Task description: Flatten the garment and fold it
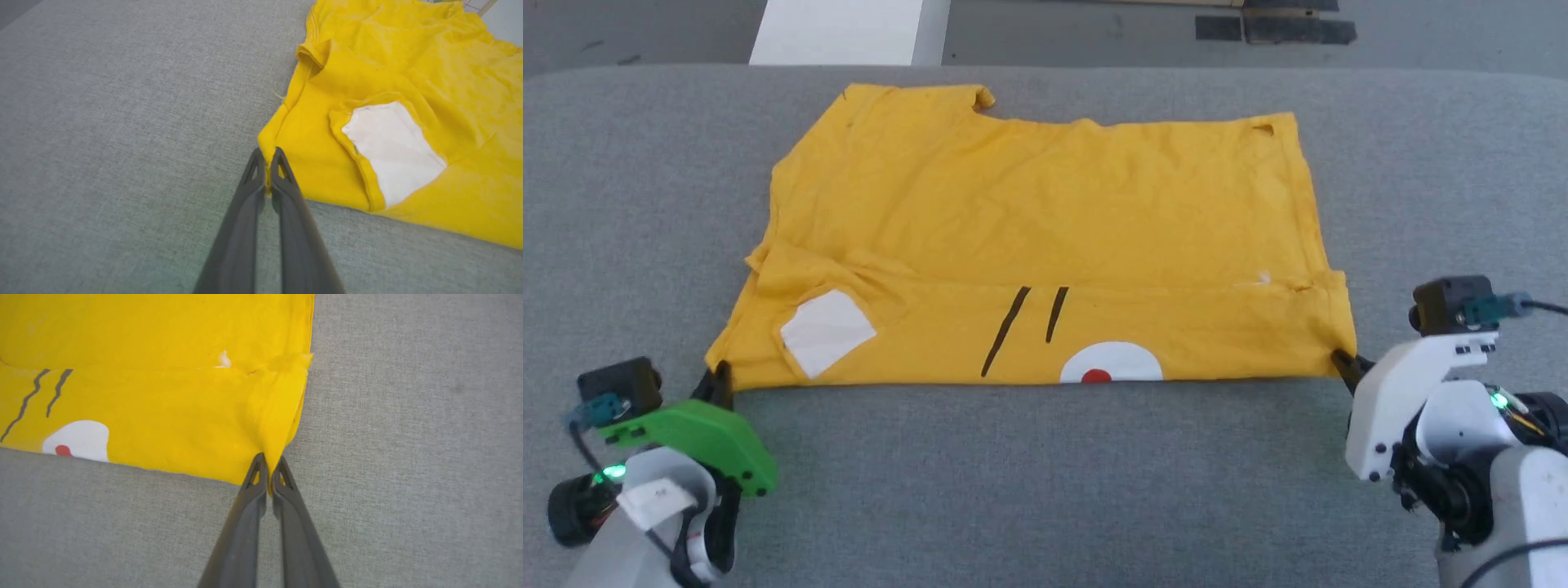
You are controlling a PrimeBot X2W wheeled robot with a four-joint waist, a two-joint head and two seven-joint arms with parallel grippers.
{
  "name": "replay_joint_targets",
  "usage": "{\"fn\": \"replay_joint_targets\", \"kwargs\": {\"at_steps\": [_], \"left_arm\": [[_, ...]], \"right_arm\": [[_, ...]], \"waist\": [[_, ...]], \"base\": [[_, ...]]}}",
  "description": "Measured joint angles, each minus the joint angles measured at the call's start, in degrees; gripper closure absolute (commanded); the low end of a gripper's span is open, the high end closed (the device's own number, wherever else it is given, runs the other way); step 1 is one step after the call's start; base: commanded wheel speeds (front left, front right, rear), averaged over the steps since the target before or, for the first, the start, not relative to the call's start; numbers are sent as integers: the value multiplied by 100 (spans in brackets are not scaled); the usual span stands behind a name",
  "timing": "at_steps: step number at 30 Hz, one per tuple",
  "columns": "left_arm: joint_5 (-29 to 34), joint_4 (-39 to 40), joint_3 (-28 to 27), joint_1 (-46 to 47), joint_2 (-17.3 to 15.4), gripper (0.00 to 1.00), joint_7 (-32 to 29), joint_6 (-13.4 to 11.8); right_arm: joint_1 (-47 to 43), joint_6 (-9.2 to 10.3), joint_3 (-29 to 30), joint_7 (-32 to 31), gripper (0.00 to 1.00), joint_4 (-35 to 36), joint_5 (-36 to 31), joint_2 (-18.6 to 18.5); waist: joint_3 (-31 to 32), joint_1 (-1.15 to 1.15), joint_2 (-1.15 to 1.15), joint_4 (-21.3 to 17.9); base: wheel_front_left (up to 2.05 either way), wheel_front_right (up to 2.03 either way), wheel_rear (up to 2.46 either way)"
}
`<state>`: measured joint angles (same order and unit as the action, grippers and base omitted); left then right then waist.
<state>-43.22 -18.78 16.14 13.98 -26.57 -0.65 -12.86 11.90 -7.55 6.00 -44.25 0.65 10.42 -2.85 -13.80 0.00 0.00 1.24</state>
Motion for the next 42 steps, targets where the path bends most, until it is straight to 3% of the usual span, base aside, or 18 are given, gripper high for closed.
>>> {"fn": "replay_joint_targets", "kwargs": {"at_steps": [4,11,16,22,23,24,25,26,29,30,35,42], "left_arm": [[100,630,-171,-736,-268,100,198,-282],[37,1389,-154,-1871,-597,100,-438,-616],[-112,1660,30,-2338,-566,100,-698,-723],[-168,1388,204,-2366,-427,100,-756,-611],[-170,1337,198,-2347,-399,82,-709,-594],[-171,1282,194,-2324,-363,41,-646,-578],[-177,1235,197,-2303,-333,0,-602,-545],[-177,1203,199,-2282,-320,0,-581,-527],[-163,1136,185,-2175,-333,0,-470,-466],[-56,1184,179,-2050,-398,0,-292,-382],[376,1499,116,-1519,-748,0,152,-211],[995,1289,265,205,-1210,0,383,541]], "right_arm": [[-898,-2,43,69,100,881,199,4],[-2146,-2,202,-424,100,1613,401,8],[-2622,-2,197,-363,100,1259,439,5],[-2611,-2,53,510,100,299,591,3],[-2597,-2,22,626,100,198,620,3],[-2582,-1,-9,776,81,96,625,1],[-2562,-1,-16,903,44,13,644,1],[-2553,-1,-36,1006,0,-23,647,-5],[-2473,-1,-73,1536,0,-59,665,-3],[-2352,-1,-58,2073,0,41,611,0],[-2082,-1,-154,3245,0,427,358,-4],[-1465,-1,-238,4831,0,644,7,-2]], "waist": [[337,0,0,-73],[619,0,0,-201],[678,0,0,-246],[641,0,0,-228],[640,0,0,-220],[641,0,0,-209],[643,0,0,-199],[648,0,0,-191],[681,0,0,-163],[706,0,0,-157],[651,0,0,-201],[279,0,0,-327]], "base": [[0,0,0],[0,0,0],[0,0,0],[0,0,0],[0,0,0],[0,0,0],[0,0,0],[0,0,0],[0,0,0],[0,0,0],[0,0,0],[0,0,0]]}}
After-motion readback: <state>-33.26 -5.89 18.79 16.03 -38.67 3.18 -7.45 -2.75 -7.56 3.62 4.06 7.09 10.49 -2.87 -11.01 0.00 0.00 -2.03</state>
